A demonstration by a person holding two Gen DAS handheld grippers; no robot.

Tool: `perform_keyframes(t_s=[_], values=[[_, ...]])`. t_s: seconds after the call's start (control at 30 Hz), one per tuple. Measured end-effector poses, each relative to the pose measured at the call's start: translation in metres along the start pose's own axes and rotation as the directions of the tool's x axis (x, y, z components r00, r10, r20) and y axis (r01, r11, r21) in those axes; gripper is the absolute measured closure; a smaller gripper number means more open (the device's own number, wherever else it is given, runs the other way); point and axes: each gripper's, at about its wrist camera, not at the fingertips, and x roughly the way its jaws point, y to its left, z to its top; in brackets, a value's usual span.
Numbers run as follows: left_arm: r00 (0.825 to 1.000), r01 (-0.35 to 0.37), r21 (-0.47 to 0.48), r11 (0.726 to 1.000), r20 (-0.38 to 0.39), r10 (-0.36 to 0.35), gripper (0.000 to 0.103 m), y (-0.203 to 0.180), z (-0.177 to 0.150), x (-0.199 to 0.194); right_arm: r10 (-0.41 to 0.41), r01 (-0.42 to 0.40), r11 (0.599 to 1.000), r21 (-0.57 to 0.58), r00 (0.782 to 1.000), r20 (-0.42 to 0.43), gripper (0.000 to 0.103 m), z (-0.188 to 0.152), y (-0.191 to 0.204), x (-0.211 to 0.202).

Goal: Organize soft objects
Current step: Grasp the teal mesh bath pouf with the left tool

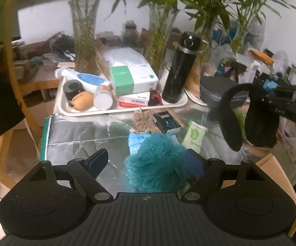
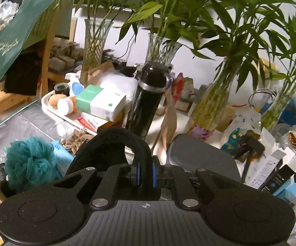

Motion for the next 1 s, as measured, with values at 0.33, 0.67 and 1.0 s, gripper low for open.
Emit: perform_keyframes(t_s=[0.33, 0.67, 1.0], values=[[0.987, 0.080, -0.028, 0.996, -0.135, -0.083, 0.021, 0.011, 0.018, 0.055, 0.057, -0.058, 0.993, 0.106, 0.998, 0.014, 0.090, 0.004, -0.017, -0.017], [0.900, 0.179, -0.129, 0.975, -0.380, -0.215, 0.022, 0.033, 0.033, 0.119, 0.082, -0.085, 0.987, 0.133, 0.996, 0.033, 0.090, 0.003, -0.028, -0.034], [0.827, 0.217, -0.280, 0.935, -0.457, -0.328, 0.071, 0.046, 0.026, 0.161, 0.096, -0.104, 0.984, 0.146, 0.994, 0.061, 0.090, 0.003, -0.034, -0.050]])
